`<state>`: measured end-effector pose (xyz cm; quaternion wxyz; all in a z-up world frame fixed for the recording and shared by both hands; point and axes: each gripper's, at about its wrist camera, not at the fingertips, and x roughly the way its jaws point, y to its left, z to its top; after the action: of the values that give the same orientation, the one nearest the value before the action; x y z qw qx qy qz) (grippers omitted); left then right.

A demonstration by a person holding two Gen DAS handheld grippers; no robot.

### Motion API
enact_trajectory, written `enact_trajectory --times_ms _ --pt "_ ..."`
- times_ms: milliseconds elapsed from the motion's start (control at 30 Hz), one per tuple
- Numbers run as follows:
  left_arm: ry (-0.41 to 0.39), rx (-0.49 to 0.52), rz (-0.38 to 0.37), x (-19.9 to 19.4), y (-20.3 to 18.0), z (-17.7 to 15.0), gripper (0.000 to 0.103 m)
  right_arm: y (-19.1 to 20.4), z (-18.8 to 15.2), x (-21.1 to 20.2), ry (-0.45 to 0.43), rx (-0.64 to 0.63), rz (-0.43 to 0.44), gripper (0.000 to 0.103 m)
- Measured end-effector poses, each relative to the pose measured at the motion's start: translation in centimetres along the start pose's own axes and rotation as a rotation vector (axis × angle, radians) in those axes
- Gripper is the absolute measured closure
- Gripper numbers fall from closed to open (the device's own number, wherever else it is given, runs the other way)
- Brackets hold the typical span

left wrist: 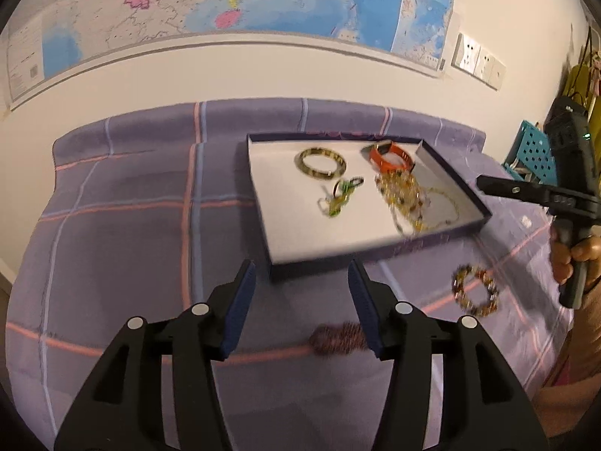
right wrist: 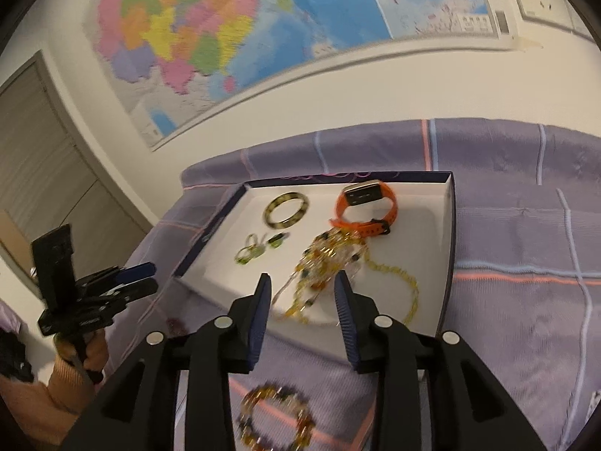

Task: Organize jewelry
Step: 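Lower the right tool onto a multicolored bead bracelet and close on it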

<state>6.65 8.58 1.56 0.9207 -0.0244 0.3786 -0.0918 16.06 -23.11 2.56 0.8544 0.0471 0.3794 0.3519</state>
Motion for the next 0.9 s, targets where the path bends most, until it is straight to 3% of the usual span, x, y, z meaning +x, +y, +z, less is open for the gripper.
enact_trajectory --times_ms 433,600,900 --pt "0.083 0.037 -0.048 0.4 -1.7 -4.7 0.041 1.7 -7.1 -0.3 0.107 -0.017 -0.040 0.064" --pt "0.099 0.053 -0.049 1.1 -2.6 -4.9 0.037 1.7 -8.1 0.0 0.100 0.012 -0.031 0.063" --pt "0.122 0.036 -0.028 2.7 -2.5 -3.9 0.041 1.9 -8.3 0.3 0.091 0.014 -0.041 0.058"
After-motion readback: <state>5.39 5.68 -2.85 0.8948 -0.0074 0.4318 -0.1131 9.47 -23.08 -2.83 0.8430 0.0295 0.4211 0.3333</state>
